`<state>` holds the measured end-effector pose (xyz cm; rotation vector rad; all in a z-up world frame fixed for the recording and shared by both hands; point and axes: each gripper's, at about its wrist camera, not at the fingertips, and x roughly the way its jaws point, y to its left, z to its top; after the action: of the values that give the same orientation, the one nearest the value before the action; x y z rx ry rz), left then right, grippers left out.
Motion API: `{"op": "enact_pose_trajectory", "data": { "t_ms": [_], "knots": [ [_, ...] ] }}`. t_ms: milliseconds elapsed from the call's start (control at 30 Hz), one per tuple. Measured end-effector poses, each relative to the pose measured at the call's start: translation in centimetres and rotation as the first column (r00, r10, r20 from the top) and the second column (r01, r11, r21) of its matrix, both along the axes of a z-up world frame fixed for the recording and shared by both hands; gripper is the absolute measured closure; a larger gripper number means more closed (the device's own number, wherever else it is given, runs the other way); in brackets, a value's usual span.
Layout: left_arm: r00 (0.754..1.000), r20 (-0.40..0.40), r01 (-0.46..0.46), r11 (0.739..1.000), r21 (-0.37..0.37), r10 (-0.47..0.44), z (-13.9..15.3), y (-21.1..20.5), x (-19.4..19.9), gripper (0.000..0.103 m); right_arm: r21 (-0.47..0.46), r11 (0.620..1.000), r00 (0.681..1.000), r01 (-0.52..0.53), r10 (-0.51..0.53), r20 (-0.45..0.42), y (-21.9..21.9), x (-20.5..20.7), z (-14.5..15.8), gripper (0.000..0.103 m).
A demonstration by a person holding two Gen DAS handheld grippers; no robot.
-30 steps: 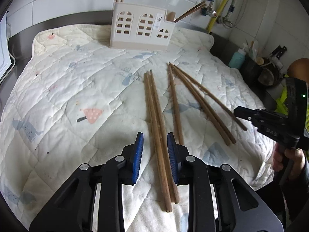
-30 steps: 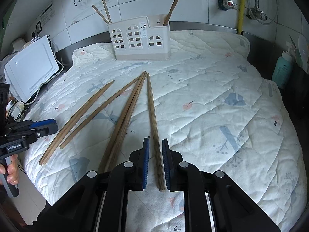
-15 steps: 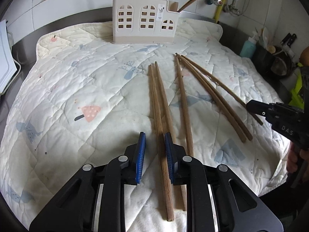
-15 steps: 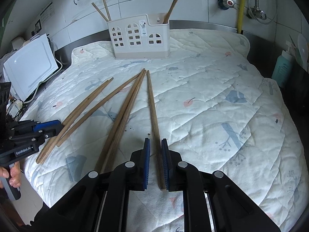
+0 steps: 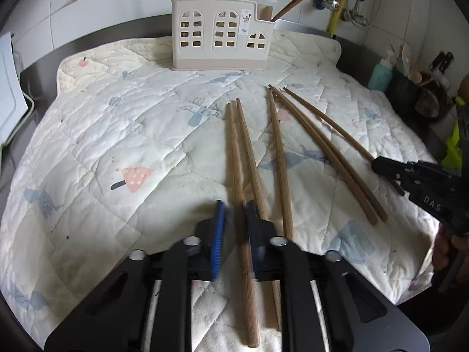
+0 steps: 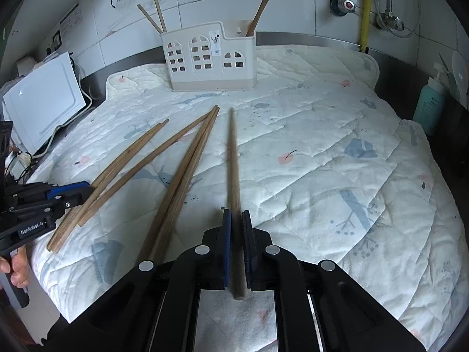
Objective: Organize utensils
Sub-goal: 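Lower the left gripper onto a chopstick and close while the right gripper grasps another chopstick, then lift the left gripper's chopstick off the mat while the right gripper raises its chopstick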
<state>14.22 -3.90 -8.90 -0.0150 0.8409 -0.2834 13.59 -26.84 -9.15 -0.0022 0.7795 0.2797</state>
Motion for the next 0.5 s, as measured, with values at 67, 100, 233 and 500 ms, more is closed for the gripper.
{"op": "enact_pose_trajectory", "data": {
  "t_ms": [67, 100, 233, 500],
  "knots": [
    [1.000, -0.001, 0.003, 1.000, -0.012, -0.003, 0.0, 0.1, 0.0, 0.093, -0.003, 1.000, 1.000, -0.004, 0.004, 0.006, 0.2, -0.2, 0.3, 0.096],
    [1.000, 0.001, 0.005, 1.000, -0.011, -0.005, 0.0, 0.0, -0.1, 0.093, -0.005, 1.000, 1.000, -0.005, 0.005, 0.010, 0.2, -0.4, 0.4, 0.096],
    [1.000, 0.010, 0.018, 1.000, 0.020, -0.018, -0.2, -0.5, -0.2, 0.093, -0.003, 1.000, 0.999, -0.008, 0.008, 0.048, 0.5, -0.9, 2.0, 0.096],
    [1.000, -0.006, 0.014, 0.998, -0.057, -0.014, 0.3, 0.5, 0.1, 0.098, 0.013, 1.000, 0.988, -0.027, 0.024, 0.151, 0.8, -1.8, 7.2, 0.096]
  ]
}}
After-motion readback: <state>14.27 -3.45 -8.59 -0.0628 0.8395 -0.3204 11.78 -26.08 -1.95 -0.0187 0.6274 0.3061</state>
